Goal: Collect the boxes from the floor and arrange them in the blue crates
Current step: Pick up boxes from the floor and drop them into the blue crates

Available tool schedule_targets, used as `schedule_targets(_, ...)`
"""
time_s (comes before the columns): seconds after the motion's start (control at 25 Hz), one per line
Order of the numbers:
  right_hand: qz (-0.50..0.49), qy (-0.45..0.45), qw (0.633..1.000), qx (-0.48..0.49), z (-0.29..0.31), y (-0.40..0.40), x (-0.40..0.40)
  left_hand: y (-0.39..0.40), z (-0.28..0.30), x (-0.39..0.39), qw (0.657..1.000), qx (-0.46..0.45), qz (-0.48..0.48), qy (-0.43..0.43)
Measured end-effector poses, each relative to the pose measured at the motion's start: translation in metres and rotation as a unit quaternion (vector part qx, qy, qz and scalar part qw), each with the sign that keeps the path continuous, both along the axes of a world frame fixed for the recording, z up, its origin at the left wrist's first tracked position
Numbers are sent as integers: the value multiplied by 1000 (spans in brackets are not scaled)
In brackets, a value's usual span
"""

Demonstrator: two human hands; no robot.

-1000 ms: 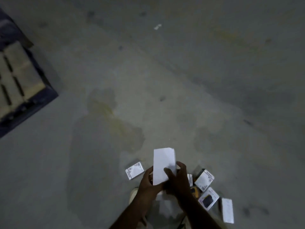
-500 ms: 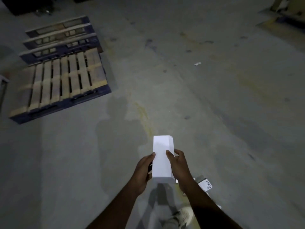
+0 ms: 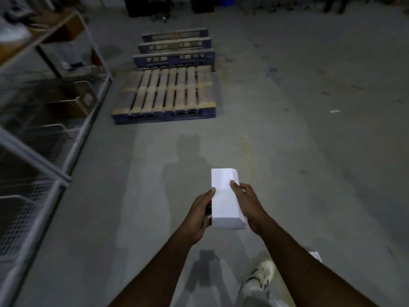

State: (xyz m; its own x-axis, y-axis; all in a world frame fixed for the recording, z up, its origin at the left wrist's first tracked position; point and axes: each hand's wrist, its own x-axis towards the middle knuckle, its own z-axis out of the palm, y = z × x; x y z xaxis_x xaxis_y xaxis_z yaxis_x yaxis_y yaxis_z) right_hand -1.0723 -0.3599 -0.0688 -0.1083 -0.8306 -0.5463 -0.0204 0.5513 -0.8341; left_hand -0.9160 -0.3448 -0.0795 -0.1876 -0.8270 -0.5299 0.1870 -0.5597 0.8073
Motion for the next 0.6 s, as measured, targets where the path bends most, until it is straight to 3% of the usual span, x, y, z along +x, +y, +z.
schedule_targets(0.32,200,6,979,-36,21,-23,175,27,36,155,981,6,194,26)
schedule_targets(0.48,298,4,952,-65,26,-54,260,22,36,226,954,-9,298,27)
schedule_targets(0.6,381,-12,921,-81,33,-76,325,17,37,281,914,-7,404,30)
